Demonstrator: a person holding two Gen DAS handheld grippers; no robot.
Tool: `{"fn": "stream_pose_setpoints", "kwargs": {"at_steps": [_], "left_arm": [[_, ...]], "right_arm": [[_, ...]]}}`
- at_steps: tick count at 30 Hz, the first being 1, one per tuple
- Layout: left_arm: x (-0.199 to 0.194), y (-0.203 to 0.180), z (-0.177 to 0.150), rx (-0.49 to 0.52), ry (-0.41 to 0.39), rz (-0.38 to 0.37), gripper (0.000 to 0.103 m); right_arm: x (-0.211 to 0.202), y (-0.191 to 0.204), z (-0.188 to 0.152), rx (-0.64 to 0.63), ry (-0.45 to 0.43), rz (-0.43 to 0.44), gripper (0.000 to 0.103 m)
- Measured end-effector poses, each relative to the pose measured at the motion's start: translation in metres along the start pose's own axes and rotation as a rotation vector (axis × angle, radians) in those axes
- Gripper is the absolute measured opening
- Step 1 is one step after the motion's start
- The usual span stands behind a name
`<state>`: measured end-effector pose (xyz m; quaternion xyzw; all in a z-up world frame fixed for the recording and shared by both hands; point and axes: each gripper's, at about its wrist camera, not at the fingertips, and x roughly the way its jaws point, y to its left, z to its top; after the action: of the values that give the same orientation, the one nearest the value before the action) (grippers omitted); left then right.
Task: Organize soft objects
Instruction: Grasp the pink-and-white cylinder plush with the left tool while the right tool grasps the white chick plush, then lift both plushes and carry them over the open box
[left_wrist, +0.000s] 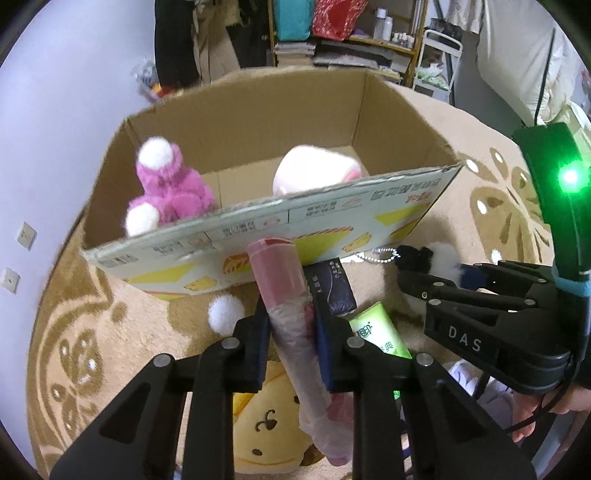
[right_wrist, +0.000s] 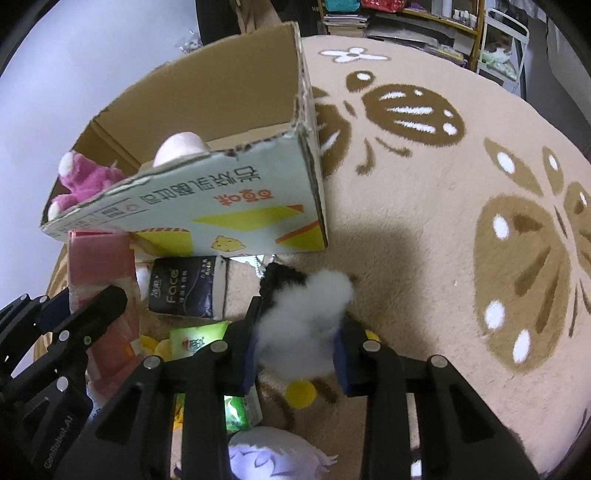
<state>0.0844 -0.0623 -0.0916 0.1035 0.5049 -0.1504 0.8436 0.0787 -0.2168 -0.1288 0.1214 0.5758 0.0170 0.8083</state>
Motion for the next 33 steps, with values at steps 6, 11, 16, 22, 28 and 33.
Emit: {"fn": "stream_pose_setpoints", "kwargs": {"at_steps": [6,11,16,22,28,33], "left_arm": [[-0.022,-0.004,-0.005,0.01,-0.057,0.021,0.019],[-0.036,0.007,-0.007,-0.026,-0.078,0.025,0.018],[-0.042,0.012,-0.005,-0.051,-0.104,0.045,0.017],[-0.051,0.018,-0.005,-0.063,-0.133,0.084,0.016],[-0.059,0.021,-0.004,-0.064,-0.149,0.103,0.014],[-0.068,0.025,-0.001,-0.066,-0.178,0.133,0.014]], "right_arm": [[-0.017,-0.005,-0.008,0.003,-0.028,0.013,0.034],[-0.033,-0.004,-0.013,0.011,-0.068,0.016,0.034],[-0.049,-0.002,-0.012,0.011,-0.119,0.032,0.033],[-0.067,0.004,-0.008,0.0,-0.171,0.048,0.033],[-0.092,0.009,-0.002,-0.019,-0.251,0.079,0.033],[-0.109,0.011,0.003,-0.014,-0.3,0.109,0.033]]}}
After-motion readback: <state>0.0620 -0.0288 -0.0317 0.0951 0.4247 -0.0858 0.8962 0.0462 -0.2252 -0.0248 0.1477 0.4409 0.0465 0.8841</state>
